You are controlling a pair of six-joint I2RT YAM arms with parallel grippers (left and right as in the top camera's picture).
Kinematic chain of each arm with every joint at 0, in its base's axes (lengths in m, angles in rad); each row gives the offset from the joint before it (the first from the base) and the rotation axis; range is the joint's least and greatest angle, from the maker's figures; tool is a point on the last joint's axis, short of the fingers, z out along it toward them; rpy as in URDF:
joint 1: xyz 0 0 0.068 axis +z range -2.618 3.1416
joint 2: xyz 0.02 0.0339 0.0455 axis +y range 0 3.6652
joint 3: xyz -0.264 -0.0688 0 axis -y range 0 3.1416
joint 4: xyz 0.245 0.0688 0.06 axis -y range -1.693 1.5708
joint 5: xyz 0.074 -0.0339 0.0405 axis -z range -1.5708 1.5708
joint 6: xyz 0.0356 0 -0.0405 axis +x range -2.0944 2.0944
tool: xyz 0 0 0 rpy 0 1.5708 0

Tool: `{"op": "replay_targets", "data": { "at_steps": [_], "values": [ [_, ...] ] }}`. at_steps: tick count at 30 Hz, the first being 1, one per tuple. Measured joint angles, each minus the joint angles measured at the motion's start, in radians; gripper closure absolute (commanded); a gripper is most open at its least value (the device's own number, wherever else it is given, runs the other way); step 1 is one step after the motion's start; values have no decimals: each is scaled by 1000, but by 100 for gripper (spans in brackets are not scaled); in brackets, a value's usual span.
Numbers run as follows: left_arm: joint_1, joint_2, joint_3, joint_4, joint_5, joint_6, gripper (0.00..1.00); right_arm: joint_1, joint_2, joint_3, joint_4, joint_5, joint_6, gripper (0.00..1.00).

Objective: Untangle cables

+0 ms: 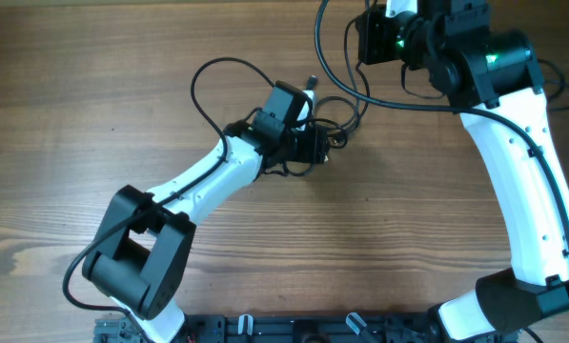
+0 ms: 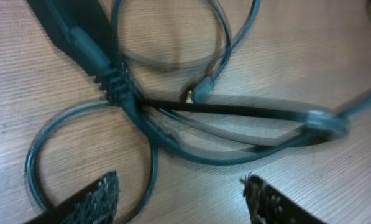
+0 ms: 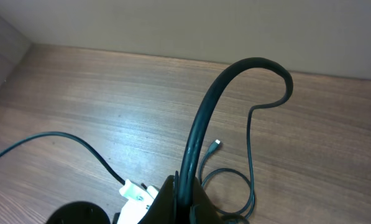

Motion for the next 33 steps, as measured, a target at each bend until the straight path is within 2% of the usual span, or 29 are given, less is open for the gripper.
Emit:
{"op": "replay_targets", "data": {
  "at_steps": [2, 7, 10, 13, 16, 18, 19, 23, 29, 31, 33],
  "values": [
    [-3, 0, -42, 88, -46, -24, 33, 0, 0, 0, 0, 0, 4, 96],
    [-3, 2, -110, 301, -138, -50, 22, 0, 0, 0, 0, 0, 7, 96],
    [-3, 43, -112, 416, -173, -53, 24, 0, 0, 0, -2, -2, 8, 96],
    [-3, 113, -114, 492, -185, -69, 34, 0, 0, 0, -4, -4, 8, 96],
    [-3, 126, -114, 505, -184, -90, 40, 0, 0, 0, -3, -7, 8, 96],
    [-3, 129, -114, 502, -184, -97, 50, 0, 0, 0, -3, -7, 8, 96],
    [-6, 134, -114, 492, -184, -102, 52, 0, 0, 0, -3, -7, 8, 96],
    [-29, 143, -114, 489, -184, -109, 49, 0, 0, 0, -3, -7, 14, 96],
    [-50, 192, -114, 489, -184, -114, 50, 0, 0, 0, -4, -7, 18, 96],
    [-50, 195, -114, 492, -184, -117, 60, 0, 0, 0, -4, -7, 18, 96],
    [-50, 197, -114, 491, -185, -120, 82, 0, 0, 0, -4, -7, 18, 96]
  ]
}}
